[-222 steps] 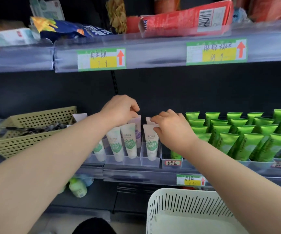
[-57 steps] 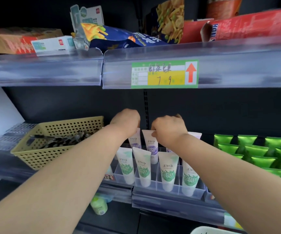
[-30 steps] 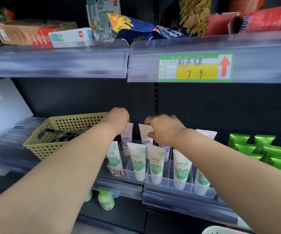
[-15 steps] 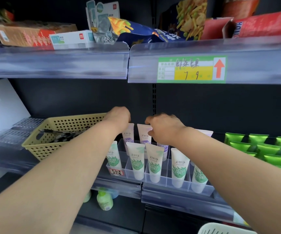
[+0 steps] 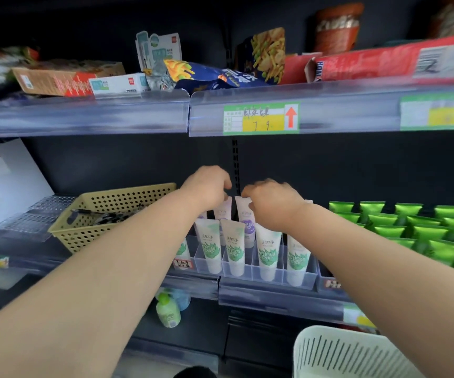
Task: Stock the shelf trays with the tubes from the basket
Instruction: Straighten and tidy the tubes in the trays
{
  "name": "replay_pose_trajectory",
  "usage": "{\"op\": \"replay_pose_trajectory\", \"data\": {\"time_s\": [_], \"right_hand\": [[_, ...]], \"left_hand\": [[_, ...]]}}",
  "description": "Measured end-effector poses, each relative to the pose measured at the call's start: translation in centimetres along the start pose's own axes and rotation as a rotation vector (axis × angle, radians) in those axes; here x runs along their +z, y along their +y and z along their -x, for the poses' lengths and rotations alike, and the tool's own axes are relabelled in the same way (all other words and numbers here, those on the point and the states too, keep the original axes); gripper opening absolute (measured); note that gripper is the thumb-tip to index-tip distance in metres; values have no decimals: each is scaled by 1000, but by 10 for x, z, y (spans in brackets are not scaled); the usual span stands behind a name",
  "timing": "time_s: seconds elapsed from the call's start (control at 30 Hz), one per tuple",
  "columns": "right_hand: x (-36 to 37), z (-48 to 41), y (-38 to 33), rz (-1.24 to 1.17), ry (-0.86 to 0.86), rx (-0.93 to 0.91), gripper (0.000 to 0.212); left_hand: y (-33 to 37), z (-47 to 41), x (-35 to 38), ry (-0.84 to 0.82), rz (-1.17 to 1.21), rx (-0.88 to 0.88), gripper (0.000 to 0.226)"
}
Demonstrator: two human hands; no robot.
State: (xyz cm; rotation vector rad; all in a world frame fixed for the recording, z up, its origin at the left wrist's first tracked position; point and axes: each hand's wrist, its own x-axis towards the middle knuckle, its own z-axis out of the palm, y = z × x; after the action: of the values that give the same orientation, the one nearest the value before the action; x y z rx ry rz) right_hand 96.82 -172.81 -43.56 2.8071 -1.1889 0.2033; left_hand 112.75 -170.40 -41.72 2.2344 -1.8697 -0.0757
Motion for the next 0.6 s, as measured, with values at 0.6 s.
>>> {"op": "replay_pose_trajectory", "data": {"time_s": [0.6], "right_hand": [[5,170,82,39,132,147,41]], "left_hand": [[155,76,30,-81,-143,309,6]]}}
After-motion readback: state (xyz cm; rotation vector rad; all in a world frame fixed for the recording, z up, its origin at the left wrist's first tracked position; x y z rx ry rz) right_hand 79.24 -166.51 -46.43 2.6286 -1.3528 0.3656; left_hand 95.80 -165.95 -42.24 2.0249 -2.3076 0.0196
